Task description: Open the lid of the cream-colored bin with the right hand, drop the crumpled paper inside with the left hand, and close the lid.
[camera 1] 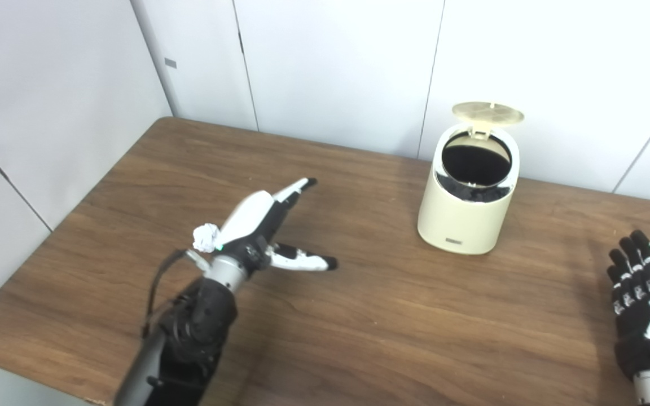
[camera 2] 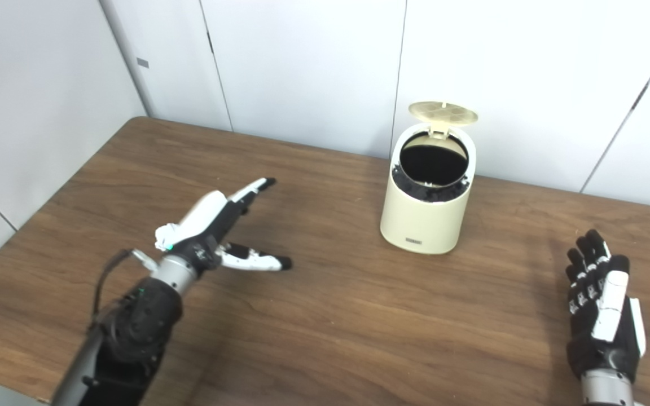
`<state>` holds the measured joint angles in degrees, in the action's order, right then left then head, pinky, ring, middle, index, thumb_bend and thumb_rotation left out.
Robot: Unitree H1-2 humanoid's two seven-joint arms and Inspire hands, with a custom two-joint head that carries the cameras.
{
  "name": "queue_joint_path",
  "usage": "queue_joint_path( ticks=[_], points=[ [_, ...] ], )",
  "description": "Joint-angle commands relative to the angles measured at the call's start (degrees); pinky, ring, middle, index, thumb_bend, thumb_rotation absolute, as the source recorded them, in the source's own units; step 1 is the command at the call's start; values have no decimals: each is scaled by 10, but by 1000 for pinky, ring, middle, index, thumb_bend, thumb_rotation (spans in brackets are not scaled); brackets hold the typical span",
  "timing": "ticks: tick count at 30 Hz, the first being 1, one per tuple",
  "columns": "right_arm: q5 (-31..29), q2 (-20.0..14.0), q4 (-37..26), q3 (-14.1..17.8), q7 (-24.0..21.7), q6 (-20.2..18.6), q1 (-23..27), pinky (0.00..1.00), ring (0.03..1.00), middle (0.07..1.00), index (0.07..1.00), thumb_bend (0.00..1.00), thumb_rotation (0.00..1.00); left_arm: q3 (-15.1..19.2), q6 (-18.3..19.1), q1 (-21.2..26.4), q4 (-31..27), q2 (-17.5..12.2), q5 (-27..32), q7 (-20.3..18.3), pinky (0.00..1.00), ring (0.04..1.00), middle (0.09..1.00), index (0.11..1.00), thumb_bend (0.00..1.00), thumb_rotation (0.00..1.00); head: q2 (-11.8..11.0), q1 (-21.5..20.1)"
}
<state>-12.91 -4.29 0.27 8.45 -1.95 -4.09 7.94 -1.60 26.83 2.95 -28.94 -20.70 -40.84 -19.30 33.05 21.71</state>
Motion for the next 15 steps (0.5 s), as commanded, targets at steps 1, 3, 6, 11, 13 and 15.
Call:
queue_joint_path(
  ticks=[1,3,6,11,13,15],
  points=[
    [-4,1,-12,-1,-4,16,22,1000,959,956,942,477,1000,12,0,16,-23,-26,-33,-9,742,919,933,939,983,308,1,1],
    [-6,0,-6,0,-7,20,22,1000,962,959,944,479,1000,17,-2,15,-19,-46,-52,-17,752,924,938,942,976,314,0,0],
    [-8,-1,-3,1,-9,24,22,1000,960,958,944,485,1000,16,-7,15,-7,-82,-87,-27,762,919,929,940,971,339,0,0],
    [0,-5,0,-1,-8,26,22,1000,956,954,939,478,1000,39,-8,13,11,-117,-81,-39,801,935,932,928,963,273,1,2],
    [2,-7,1,-3,-9,26,22,1000,959,955,942,484,1000,45,-10,10,18,-127,-86,-40,806,931,930,920,963,258,1,3],
    [1,-8,2,-3,-11,24,23,1000,962,958,945,497,1000,50,-8,4,26,-138,-93,-42,799,926,926,915,973,243,1,3]
  ],
)
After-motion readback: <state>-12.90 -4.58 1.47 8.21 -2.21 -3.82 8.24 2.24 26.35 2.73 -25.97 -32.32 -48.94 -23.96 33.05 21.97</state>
